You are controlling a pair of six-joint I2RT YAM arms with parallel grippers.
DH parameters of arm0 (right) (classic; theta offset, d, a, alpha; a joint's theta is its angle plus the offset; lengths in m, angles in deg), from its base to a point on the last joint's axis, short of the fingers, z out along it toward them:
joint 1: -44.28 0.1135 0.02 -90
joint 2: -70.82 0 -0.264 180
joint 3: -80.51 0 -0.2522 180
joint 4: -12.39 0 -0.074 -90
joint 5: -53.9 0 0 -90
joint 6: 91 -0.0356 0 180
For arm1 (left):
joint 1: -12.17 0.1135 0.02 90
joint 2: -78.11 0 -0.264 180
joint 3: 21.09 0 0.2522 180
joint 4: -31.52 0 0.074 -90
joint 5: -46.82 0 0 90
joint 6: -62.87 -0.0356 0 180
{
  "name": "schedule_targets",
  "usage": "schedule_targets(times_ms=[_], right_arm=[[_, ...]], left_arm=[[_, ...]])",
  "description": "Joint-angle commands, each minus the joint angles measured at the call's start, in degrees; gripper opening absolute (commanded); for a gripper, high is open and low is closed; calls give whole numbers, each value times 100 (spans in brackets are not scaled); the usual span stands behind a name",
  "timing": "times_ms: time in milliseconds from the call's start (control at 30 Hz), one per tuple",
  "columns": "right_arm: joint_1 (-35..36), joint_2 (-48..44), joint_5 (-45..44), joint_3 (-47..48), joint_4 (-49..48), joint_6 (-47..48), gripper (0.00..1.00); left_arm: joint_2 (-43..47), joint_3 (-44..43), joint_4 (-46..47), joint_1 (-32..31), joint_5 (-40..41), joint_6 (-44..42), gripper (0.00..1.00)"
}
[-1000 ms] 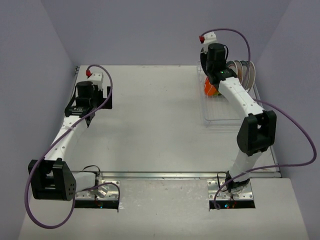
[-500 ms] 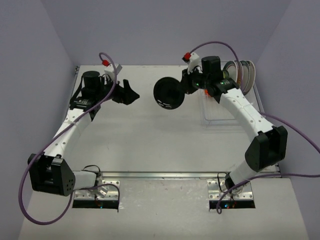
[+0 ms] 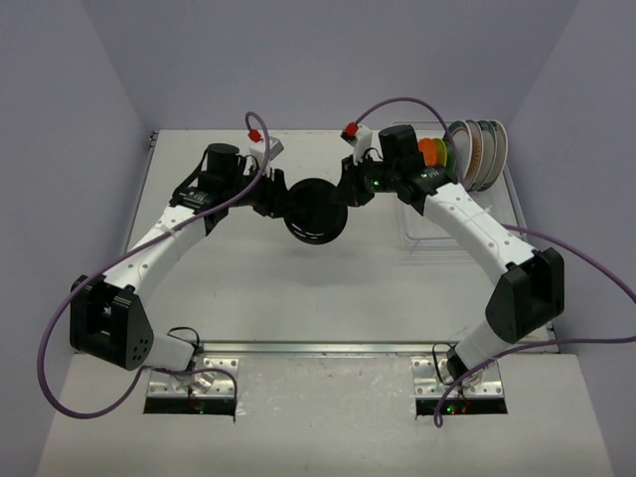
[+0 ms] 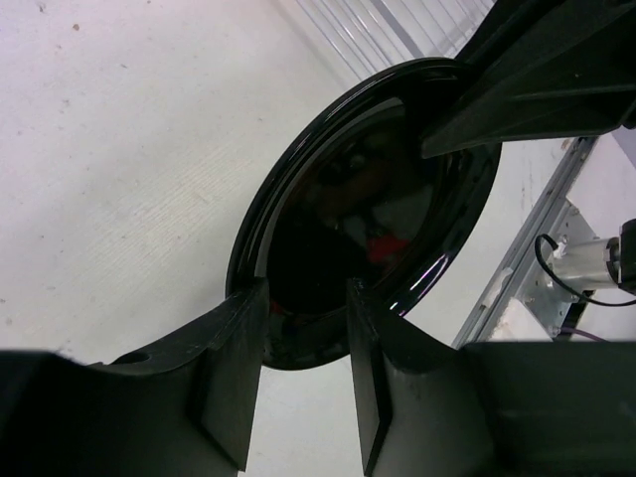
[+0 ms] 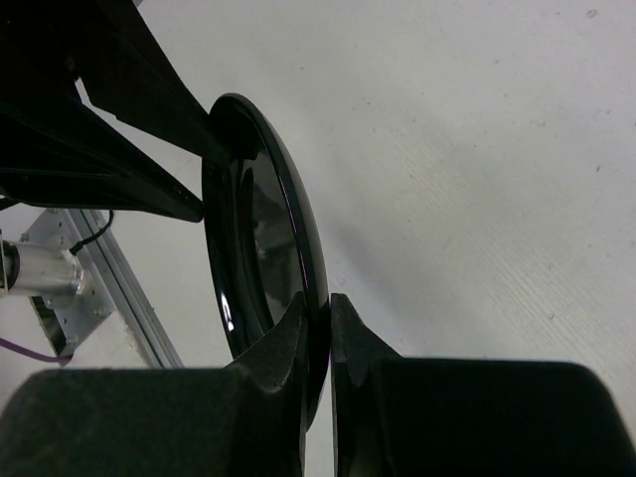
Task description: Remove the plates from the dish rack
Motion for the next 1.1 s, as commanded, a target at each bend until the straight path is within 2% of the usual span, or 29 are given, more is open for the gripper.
schedule_targets(times_ms=[0,333,533,667,800,933,1033,1067], right_arm=[[36,-277,446,-19,-269,-98,0],[36,-331,190,-197,-202,-28,0],[36,-360,276,-206,-211,-89,0],[38,-396,491,-187,-246,-142,0],[36,-372,664,-172,-310,-155,0],[37,-310,885,-127,-416,-205,0],[41,-216,950,-21,-457,-226,0],[36,-194,936,37,-462,-235,0]], left_arm=[[70,-91,170,47,484,-129,36],[372,-29,299,85,897,-64,44],[369,0,299,126,898,-63,45],[304,38,288,164,667,-101,45],[237,134,256,164,-248,-181,43],[168,265,183,164,-820,-289,37],[77,265,57,164,-983,-345,21],[33,256,30,173,-992,-345,9]])
